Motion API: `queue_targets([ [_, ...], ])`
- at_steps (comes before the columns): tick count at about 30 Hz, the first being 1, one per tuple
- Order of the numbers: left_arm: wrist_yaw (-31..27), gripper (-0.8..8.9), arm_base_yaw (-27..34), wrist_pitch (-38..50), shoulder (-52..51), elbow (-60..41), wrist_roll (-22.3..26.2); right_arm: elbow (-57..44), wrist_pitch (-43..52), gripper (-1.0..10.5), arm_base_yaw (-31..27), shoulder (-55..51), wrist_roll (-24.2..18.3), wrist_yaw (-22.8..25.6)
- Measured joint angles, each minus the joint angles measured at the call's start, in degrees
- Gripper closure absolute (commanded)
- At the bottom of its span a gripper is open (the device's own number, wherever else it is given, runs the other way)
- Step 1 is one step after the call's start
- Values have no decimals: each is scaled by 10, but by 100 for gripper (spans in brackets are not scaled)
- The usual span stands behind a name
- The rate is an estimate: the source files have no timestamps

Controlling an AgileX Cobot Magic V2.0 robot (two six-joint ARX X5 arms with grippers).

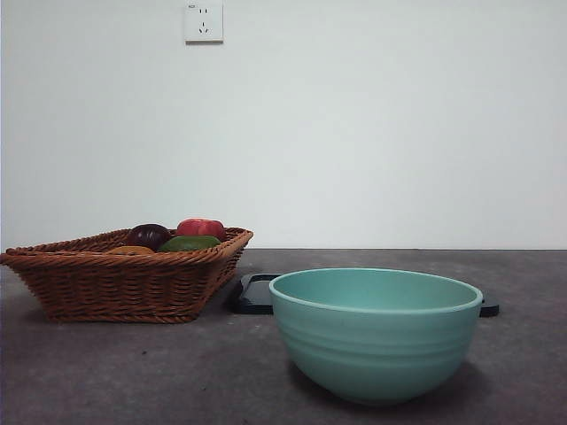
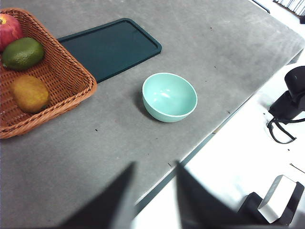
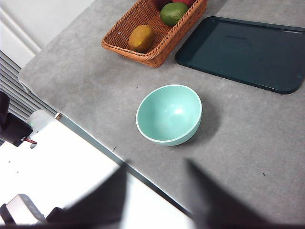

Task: Pick up the wifruite, put it on the bowl, pick up the plate, put it on desk

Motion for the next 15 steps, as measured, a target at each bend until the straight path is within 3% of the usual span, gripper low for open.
queue_targets([
  [15,0,796,0,0,0,0,0,0,0,930,0,0,-3,0],
])
